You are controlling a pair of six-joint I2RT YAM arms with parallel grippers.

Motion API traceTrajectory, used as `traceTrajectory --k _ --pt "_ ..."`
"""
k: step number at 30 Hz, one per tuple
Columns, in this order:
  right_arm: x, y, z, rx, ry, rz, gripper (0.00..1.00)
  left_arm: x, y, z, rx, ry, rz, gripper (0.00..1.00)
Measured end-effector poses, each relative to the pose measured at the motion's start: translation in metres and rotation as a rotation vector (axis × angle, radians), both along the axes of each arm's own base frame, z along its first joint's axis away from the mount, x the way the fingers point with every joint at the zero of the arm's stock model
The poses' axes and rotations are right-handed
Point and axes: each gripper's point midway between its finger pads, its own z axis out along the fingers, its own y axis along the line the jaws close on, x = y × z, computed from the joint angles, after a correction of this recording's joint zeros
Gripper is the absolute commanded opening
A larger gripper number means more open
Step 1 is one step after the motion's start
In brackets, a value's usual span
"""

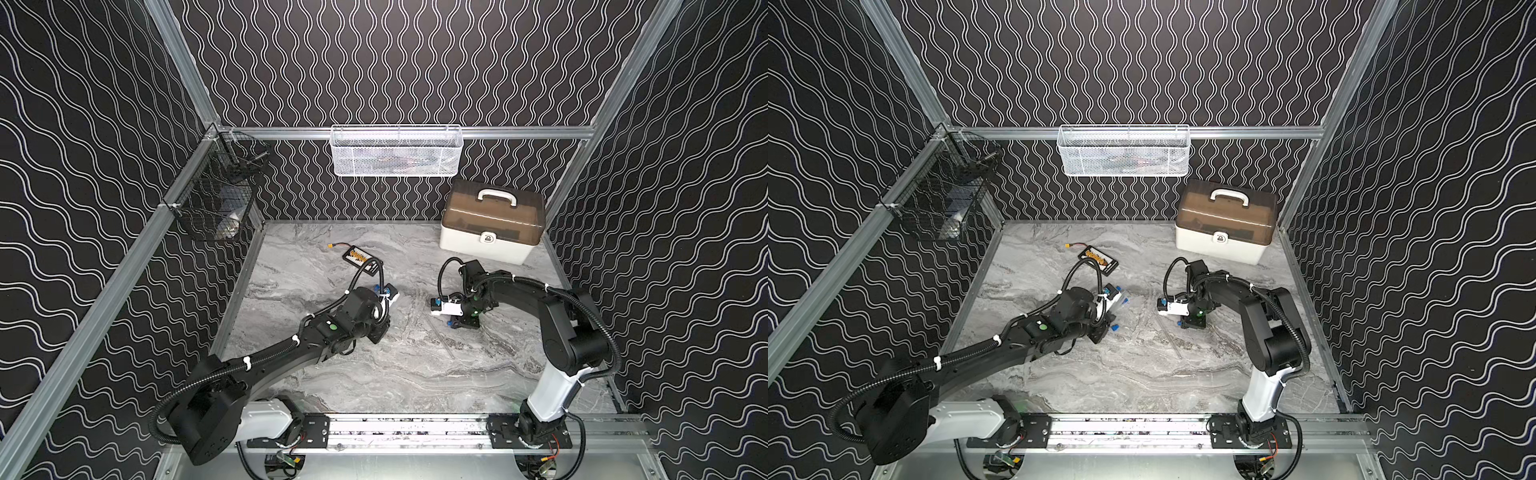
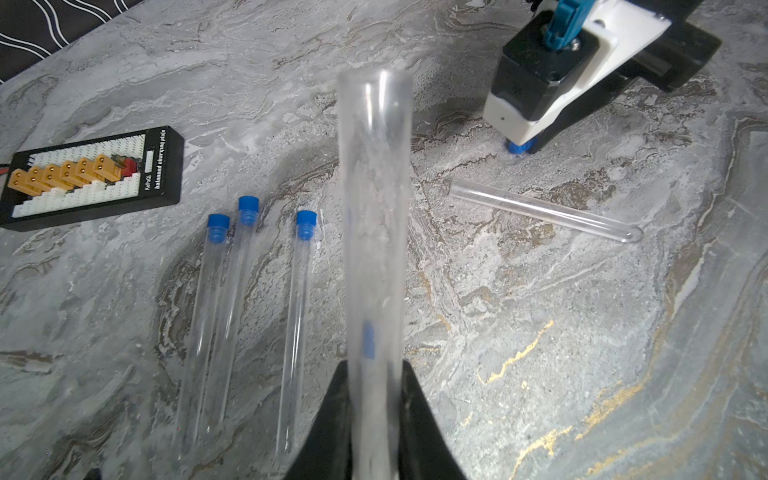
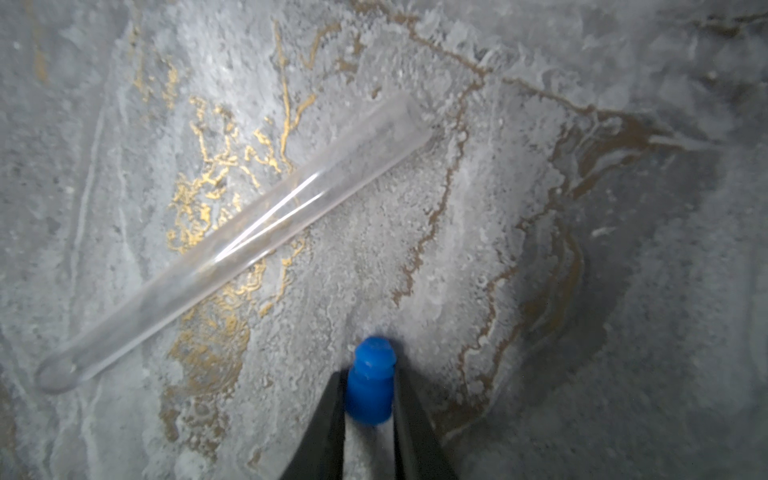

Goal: Insert stoppers into test tubes
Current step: Pick up the stopper from the center of the board.

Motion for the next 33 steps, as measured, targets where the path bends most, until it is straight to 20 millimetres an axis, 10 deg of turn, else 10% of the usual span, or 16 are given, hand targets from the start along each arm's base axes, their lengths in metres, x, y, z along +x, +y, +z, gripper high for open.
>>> traceTrajectory --k 12,19,33 --pt "0.0 0.002 0.007 0.01 -0.009 -0.054 0.15 -0.001 0.002 0.003 0.017 -0.016 -0.015 0.07" --pt "-0.001 0.011 0.05 0.102 -0.066 -0.134 0.14 -0.003 0.004 0.007 0.078 -0.044 -0.069 0.08" --pt "-0.063 0.028 0.11 0.202 0.032 -0.221 0.14 -0.031 -0.03 0.008 0.255 -0.156 -0.39 0.08"
